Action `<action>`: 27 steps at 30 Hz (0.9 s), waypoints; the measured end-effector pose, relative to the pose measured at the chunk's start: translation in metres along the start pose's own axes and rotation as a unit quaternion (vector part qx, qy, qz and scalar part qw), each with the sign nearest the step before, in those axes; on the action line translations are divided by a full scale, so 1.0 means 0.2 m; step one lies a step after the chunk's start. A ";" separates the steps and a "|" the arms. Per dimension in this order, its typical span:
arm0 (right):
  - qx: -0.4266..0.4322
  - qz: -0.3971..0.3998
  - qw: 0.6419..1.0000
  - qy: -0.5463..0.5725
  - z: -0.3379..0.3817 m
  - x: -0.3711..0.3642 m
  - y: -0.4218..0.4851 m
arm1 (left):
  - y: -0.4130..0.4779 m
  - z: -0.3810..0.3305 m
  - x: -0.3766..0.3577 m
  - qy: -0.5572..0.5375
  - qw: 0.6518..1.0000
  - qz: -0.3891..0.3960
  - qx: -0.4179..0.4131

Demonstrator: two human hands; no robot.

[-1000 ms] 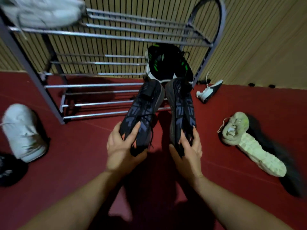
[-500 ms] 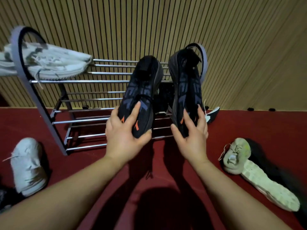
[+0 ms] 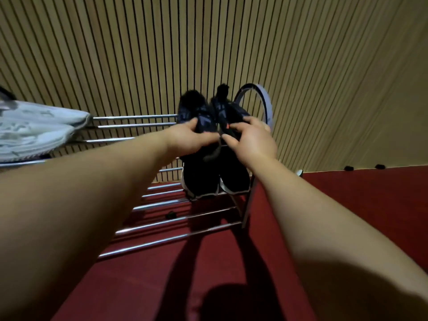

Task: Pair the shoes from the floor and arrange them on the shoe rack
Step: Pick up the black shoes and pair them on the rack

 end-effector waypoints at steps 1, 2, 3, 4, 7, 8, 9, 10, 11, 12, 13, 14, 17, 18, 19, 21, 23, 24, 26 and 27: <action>-0.006 0.011 1.000 -0.016 -0.03 -0.02 0.01 | -0.01 0.00 -0.03 0.007 0.998 0.061 -0.023; -0.009 0.024 0.999 -0.031 -0.05 -0.03 0.01 | -0.02 0.01 -0.04 0.027 0.994 0.104 -0.031; 0.000 0.033 0.999 -0.033 -0.08 -0.04 0.00 | -0.02 0.05 -0.06 0.059 0.989 0.132 -0.031; 0.021 0.038 0.999 -0.021 -0.09 -0.03 -0.02 | -0.03 0.09 -0.06 0.103 0.984 0.140 -0.036; 0.080 0.062 0.994 0.028 -0.14 0.00 -0.10 | -0.06 0.16 -0.02 0.142 0.982 0.100 -0.079; 0.092 0.066 0.993 0.031 -0.15 0.01 -0.13 | -0.07 0.16 0.00 0.144 0.982 0.076 -0.098; 0.100 0.059 0.993 0.034 -0.16 0.00 -0.15 | -0.07 0.17 0.01 0.151 0.980 0.055 -0.115; 0.104 0.045 0.993 0.040 -0.16 0.00 -0.16 | -0.07 0.16 0.02 0.169 0.977 0.041 -0.123; 0.103 0.025 0.993 0.048 -0.15 0.00 -0.16 | -0.07 0.16 0.02 0.186 0.974 0.028 -0.125; 0.097 0.006 0.994 0.057 -0.15 0.00 -0.15 | -0.06 0.14 0.02 0.191 0.974 0.015 -0.121; 0.087 -0.011 0.994 0.066 -0.14 -0.01 -0.13 | -0.04 0.13 0.03 0.177 0.979 -0.009 -0.105; 0.075 -0.021 0.994 0.073 -0.14 -0.01 -0.12 | -0.02 0.13 0.04 0.150 0.984 -0.042 -0.084; 0.055 -0.034 0.995 0.076 -0.13 -0.04 -0.07 | 0.01 0.12 0.03 0.131 0.984 -0.103 -0.063; 0.051 -0.037 0.995 0.079 -0.13 -0.05 -0.06 | 0.03 0.12 0.02 0.119 0.987 -0.092 -0.052; 0.049 -0.041 0.995 0.081 -0.13 -0.06 -0.05 | 0.04 0.11 0.00 0.107 0.991 -0.068 -0.033; 0.052 -0.051 0.995 0.075 -0.15 -0.07 -0.05 | 0.03 0.11 -0.02 0.140 0.990 -0.010 -0.020; 0.062 -0.066 0.993 0.070 -0.16 -0.07 -0.06 | 0.01 0.11 -0.01 0.186 0.982 -0.007 -0.016; 0.066 -0.075 0.992 0.073 -0.16 -0.07 -0.06 | 0.02 0.10 0.00 0.214 0.976 -0.017 -0.016; 0.062 -0.084 0.991 0.083 -0.16 -0.07 -0.05 | 0.05 0.09 0.00 0.264 0.964 -0.029 -0.032; 0.055 -0.081 0.991 0.089 -0.16 -0.08 -0.04 | 0.07 0.08 0.00 0.276 0.960 -0.027 -0.042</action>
Point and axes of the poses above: each hand's wrist, its own y-axis towards the middle knuckle, its own x-axis out of the back of the hand, z = x × y, the point moved 6 cm from there along y, towards the middle knuckle, and after that the axes turned 14 degrees about y, right-handed, at the moved point
